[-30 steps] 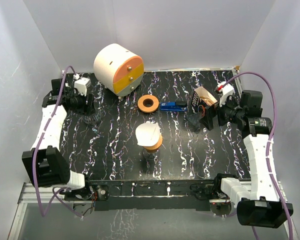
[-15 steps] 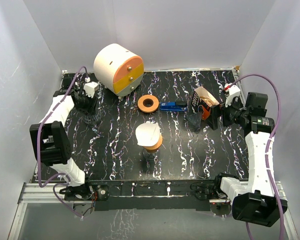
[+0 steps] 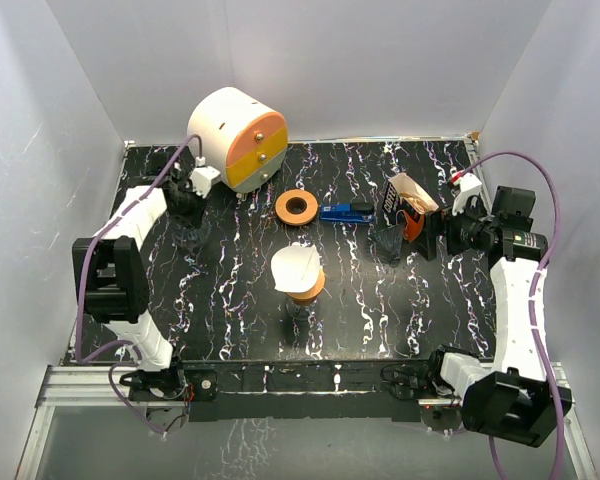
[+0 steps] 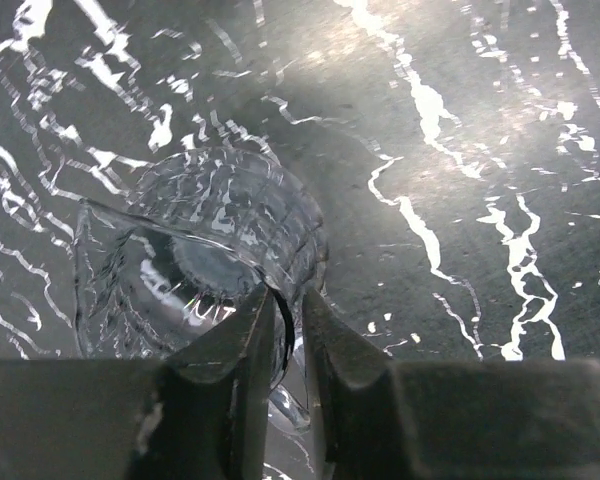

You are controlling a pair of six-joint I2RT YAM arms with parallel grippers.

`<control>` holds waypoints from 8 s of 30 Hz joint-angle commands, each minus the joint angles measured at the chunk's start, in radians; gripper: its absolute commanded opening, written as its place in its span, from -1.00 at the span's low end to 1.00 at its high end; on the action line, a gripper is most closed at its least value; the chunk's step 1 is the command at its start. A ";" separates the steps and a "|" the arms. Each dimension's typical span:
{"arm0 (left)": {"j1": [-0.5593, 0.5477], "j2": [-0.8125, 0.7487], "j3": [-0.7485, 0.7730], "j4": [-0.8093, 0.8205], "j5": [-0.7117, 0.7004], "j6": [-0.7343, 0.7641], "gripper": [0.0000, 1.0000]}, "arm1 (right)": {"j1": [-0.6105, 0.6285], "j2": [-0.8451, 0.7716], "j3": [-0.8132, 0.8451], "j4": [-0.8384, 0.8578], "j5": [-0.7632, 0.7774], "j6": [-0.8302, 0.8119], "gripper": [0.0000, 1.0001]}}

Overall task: Place the coffee filter in the dripper
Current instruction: Move the coffee server to the center of the board, then pick up the dripper holder from the center of the board, then move the coffee server to the center of the board, then place the dripper holder onto the coffee server, then pick up the coffee dripper from the center of the board.

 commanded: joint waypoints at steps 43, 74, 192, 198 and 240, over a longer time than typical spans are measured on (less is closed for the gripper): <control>-0.216 -0.176 0.101 0.018 0.059 -0.220 0.54 | 0.681 1.052 0.736 0.434 0.203 0.235 0.64; -0.145 -0.267 0.041 0.021 0.057 -0.195 0.63 | 0.745 1.404 1.031 0.373 0.548 0.221 0.33; 0.079 -0.403 -0.164 0.183 0.273 -0.349 0.79 | 1.010 1.205 1.137 0.164 0.416 0.100 0.12; 0.079 -0.402 -0.164 0.181 0.272 -0.348 0.80 | 1.008 1.174 1.147 0.166 0.433 0.092 0.22; 0.086 -0.343 -0.113 0.151 0.283 -0.344 0.97 | 0.512 0.462 0.284 0.132 0.480 -0.019 0.41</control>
